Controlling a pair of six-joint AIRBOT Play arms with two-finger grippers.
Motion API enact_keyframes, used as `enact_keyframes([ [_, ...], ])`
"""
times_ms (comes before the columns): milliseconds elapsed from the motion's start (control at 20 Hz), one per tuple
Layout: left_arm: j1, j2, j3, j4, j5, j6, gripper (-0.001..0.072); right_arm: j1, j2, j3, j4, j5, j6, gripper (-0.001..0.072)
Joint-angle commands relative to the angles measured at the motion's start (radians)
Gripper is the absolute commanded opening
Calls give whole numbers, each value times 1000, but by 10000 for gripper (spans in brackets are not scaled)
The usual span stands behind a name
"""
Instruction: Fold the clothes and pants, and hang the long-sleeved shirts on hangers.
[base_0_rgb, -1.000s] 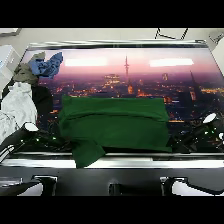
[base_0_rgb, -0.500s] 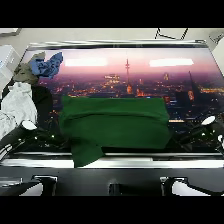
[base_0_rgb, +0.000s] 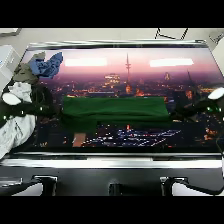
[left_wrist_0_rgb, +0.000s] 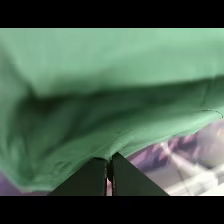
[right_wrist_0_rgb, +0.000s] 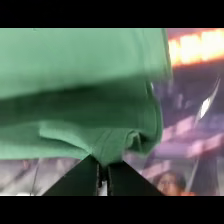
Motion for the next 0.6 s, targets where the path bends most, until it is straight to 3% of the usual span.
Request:
enact_keyframes([
  [0,-11,-154,210,-4,14,-43,25,45,-123,154,23,-64,71,36],
  [300,-26,-425,491,-4,11,-105,25,45,-236,172,86,-213,96,37],
  [550,-54,-546,504,-4,-61,-115,29,58,-291,172,129,-219,97,42],
])
